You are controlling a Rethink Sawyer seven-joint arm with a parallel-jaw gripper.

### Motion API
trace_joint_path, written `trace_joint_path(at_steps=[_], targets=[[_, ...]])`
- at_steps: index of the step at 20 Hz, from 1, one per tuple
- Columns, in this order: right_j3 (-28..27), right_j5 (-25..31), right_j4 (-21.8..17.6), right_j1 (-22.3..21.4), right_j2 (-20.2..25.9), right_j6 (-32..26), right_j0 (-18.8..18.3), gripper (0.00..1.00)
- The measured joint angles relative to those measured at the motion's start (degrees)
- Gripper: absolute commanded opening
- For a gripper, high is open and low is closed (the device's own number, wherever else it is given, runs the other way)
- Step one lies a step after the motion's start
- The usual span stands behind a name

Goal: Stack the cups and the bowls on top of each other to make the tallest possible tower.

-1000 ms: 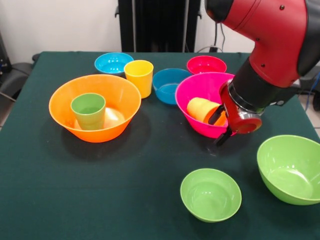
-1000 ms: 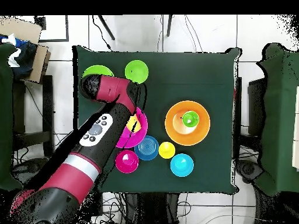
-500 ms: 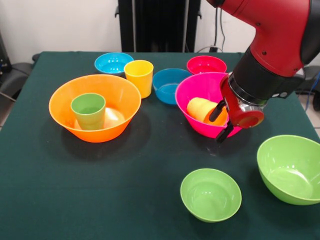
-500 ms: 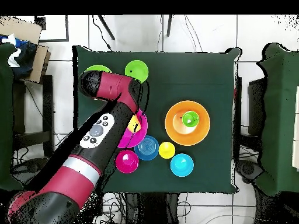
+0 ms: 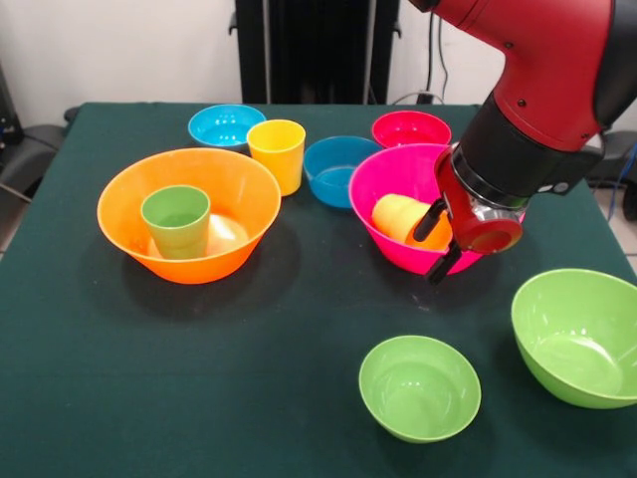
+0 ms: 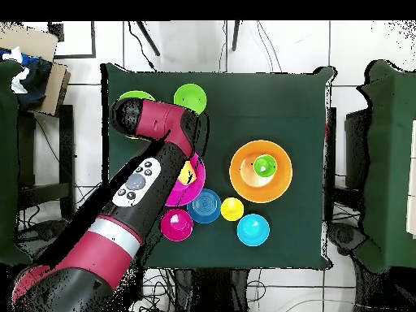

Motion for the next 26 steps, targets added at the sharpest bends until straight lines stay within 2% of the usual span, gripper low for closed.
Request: trace_joint_path(at_steps=[22,23,26], targets=[[0.08,0.0,0.0,0.0,0.0,0.0,0.01,1.0],[0.09,0.0,0.0,0.0,0.0,0.0,0.01,0.0],[0.09,0.0,0.0,0.0,0.0,0.0,0.01,0.0]])
